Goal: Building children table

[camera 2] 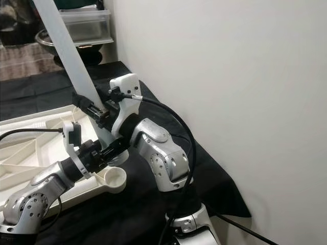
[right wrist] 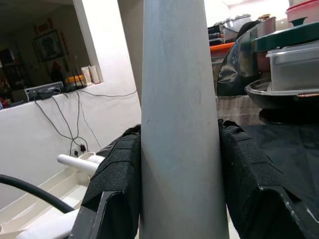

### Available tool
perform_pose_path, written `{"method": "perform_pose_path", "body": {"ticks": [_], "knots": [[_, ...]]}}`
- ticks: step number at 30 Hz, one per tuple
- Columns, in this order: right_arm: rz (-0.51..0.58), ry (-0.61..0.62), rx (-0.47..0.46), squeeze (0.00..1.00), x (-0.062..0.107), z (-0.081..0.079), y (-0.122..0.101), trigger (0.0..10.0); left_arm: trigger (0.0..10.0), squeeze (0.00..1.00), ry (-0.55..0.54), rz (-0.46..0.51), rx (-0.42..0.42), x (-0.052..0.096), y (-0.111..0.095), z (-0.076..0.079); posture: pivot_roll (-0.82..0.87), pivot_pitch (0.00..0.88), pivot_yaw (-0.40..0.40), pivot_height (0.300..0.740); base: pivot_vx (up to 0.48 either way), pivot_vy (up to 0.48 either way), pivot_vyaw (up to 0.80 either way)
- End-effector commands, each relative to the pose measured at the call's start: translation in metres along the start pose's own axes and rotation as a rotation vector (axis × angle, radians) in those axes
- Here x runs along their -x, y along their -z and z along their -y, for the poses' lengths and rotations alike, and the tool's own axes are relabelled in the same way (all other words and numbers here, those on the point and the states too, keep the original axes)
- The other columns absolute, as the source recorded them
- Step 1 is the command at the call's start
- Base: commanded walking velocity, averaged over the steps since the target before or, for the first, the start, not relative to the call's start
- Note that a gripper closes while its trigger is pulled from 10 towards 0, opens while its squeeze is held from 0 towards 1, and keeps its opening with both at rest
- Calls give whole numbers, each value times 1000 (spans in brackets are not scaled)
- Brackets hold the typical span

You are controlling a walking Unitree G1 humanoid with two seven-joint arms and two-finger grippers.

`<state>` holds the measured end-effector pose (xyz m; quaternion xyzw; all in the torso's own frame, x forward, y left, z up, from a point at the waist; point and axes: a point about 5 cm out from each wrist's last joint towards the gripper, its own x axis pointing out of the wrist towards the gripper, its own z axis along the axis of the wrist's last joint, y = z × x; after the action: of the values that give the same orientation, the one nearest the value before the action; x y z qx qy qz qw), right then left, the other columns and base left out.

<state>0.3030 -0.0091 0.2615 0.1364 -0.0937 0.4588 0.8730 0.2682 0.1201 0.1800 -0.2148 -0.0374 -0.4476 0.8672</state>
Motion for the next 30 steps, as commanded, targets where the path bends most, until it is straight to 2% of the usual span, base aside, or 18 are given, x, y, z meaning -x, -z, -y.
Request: {"method": "perform_pose_path", "body": {"ticks": [1,2,4,5,6,8,11,12,15,16,17,19,20,22,25,27,30], "knots": [[83,37,-10,0,-3,4,-17,0,0,0,18,-43,13,-1,11,3,16,0,-60,740,0,0,0],[87,41,-10,0,-3,5,-18,0,3373,0,12,-52,3,-1,12,3,13,0,-59,740,0,0,0],[87,41,-10,0,-3,5,-18,0,3373,0,12,-52,3,-1,12,3,13,0,-59,740,0,0,0],[82,39,-5,0,-3,5,-18,0,10000,0,-1,-62,-14,-1,13,2,13,0,-59,740,0,0,0],[72,46,-2,0,-3,6,-17,10000,10000,0,-13,-73,-39,-1,13,0,17,0,-61,740,0,0,0],[72,46,-2,0,-3,6,-17,10000,10000,0,-13,-73,-39,-1,13,0,17,0,-61,740,0,0,0],[62,72,-21,0,-2,9,-15,10000,10000,0,-20,-94,-82,0,13,-1,17,0,-61,740,0,0,0],[58,71,-35,1000,-2,10,-15,10000,10000,0,-18,-104,-96,1,13,-1,19,0,-62,740,0,0,0],[19,59,-48,1000,-2,12,-13,10000,10000,0,-8,-124,-116,3,13,-1,20,0,-62,740,0,0,0],[-28,35,-52,0,-1,14,-10,10000,10000,0,7,-155,-143,7,13,0,23,0,-67,740,0,0,0],[-118,-19,-83,0,2,15,-3,10000,10000,0,40,-228,-198,14,16,1,25,0,-68,740,0,0,0],[-118,-19,-83,0,2,15,-3,10000,10000,0,40,-228,-198,14,16,1,25,0,-68,740,0,0,0],[-152,-45,-104,0,4,14,0,10000,10000,0,55,-261,-220,18,17,1,25,0,-68,740,0,0,0],[-259,-70,-220,0,9,15,12,10000,10000,0,82,-338,-286,26,21,0,29,0,-71,740,0,0,0],[-293,-74,-263,0,11,16,16,10000,10000,0,89,-360,-309,29,22,-1,29,0,-71,740,0,0,0],[-379,-77,-345,0,20,18,28,10000,10000,0,114,-406,-356,34,22,0,38,0,-75,740,0,0,0],[-406,-65,-389,0,26,19,33,10000,10000,0,118,-417,-375,36,20,-1,32,0,-71,740,0,0,0]]}}
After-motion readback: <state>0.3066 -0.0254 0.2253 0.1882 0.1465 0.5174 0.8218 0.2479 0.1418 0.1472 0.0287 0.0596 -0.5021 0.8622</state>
